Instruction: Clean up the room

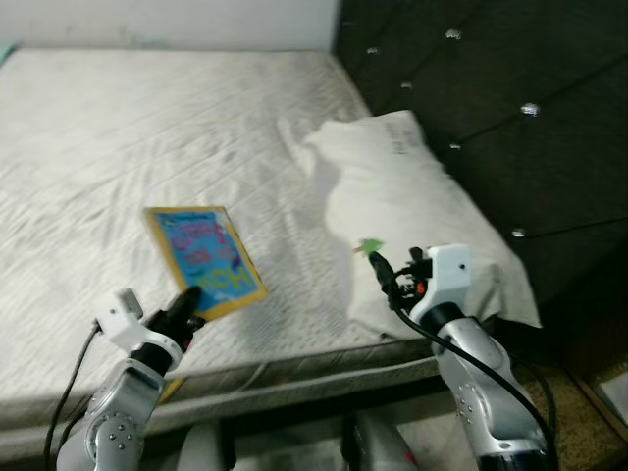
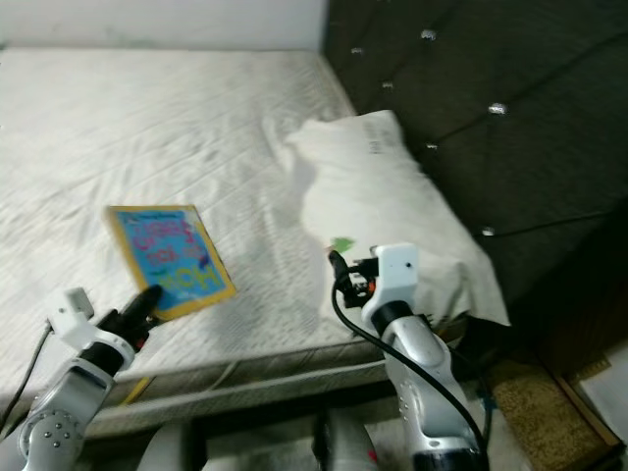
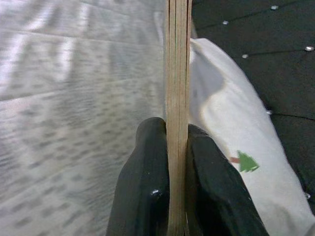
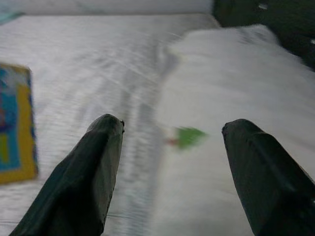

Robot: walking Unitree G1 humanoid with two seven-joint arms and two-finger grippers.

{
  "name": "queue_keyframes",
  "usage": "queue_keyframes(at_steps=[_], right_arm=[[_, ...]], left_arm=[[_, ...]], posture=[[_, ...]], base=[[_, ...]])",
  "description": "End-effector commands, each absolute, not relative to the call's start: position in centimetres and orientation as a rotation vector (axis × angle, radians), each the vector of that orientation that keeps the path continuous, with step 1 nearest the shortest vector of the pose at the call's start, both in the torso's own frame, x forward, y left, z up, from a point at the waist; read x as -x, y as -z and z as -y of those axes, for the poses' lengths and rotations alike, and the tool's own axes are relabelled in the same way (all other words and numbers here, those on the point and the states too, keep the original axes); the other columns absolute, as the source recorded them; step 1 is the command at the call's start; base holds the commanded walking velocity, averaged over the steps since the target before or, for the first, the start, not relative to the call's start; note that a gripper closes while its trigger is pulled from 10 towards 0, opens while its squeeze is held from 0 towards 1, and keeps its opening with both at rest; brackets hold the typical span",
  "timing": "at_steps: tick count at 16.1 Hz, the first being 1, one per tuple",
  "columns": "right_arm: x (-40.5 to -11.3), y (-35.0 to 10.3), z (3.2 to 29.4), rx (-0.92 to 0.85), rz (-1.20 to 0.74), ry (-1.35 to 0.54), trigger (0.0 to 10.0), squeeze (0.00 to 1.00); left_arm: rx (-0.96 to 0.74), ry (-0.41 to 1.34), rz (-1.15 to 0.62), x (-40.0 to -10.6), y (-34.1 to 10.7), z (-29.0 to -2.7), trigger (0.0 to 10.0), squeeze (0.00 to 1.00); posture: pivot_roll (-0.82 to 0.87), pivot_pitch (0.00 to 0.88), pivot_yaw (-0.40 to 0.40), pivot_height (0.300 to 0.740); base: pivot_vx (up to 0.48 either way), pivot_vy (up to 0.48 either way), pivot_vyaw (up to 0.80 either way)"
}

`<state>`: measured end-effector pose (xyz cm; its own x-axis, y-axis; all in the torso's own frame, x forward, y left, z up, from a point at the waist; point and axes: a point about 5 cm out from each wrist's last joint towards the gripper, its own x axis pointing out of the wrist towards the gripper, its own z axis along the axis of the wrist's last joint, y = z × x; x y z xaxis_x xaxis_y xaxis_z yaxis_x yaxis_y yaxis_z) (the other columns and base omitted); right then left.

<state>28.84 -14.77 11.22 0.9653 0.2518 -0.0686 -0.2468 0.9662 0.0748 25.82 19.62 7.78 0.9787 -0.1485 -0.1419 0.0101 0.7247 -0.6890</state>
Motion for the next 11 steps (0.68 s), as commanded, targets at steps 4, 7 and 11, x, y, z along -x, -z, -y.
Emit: queue_keyframes(at_steps=[4,7,11], right_arm=[[-28.6,-10.8,15.7,-0.062,-0.093,-0.225,10.0,0.00],[-28.7,-10.8,15.8,-0.063,-0.095,-0.217,10.0,0.00],[-28.7,-11.1,16.4,-0.040,-0.091,-0.209,10.0,0.00]], left_arm=[[0.767,0.130,-0.188,-26.4,-8.1,-18.4,10.0,0.00],[0.815,0.100,-0.232,-27.3,-7.2,-19.4,10.0,0.00],[0.859,0.201,-0.335,-28.4,-6.7,-18.9,10.0,0.00]], posture=[[-0.13,0.067,-0.062,0.612],[-0.13,0.069,-0.068,0.612],[-0.17,0.074,-0.079,0.612]], base=[[0.000,0.000,0.00],[0.000,0.000,0.00],[0.000,0.000,0.00]])
